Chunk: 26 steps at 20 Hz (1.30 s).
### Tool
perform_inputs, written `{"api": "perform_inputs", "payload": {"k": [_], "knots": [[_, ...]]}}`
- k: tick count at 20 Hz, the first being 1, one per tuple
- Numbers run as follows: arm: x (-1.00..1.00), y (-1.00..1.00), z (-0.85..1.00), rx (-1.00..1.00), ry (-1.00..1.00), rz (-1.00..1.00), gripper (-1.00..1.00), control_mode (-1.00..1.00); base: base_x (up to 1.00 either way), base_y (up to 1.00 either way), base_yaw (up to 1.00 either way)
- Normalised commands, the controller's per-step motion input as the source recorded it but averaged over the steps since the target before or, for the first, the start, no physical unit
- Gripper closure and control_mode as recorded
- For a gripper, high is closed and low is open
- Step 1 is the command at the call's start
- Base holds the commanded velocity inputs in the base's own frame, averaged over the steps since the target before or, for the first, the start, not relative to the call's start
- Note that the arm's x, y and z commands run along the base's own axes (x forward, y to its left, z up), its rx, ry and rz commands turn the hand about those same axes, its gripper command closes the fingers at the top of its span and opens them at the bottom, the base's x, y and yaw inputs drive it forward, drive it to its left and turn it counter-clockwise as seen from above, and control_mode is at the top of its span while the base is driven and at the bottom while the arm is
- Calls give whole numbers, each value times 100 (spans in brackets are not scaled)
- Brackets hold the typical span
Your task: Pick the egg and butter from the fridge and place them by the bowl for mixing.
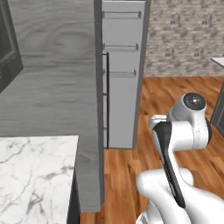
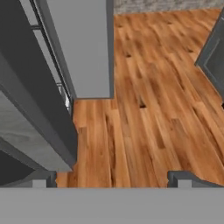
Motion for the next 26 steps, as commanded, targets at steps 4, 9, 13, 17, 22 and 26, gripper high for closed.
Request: {"api": "perform_inputs", "payload": {"k": [4,9,13,17,22,26], "knots": [[0,0,0,0,0,0,-100,100,57,-28,25],[0,0,0,0,0,0,-100,100,47,-20,42],[0,0,0,0,0,0,-100,100,34,-22,49],[0,0,0,0,0,0,-100,100,26,-36,39],[0,0,0,0,0,0,-100,100,16,-56,25],[0,0,0,0,0,0,-100,100,5,-69,15]]}}
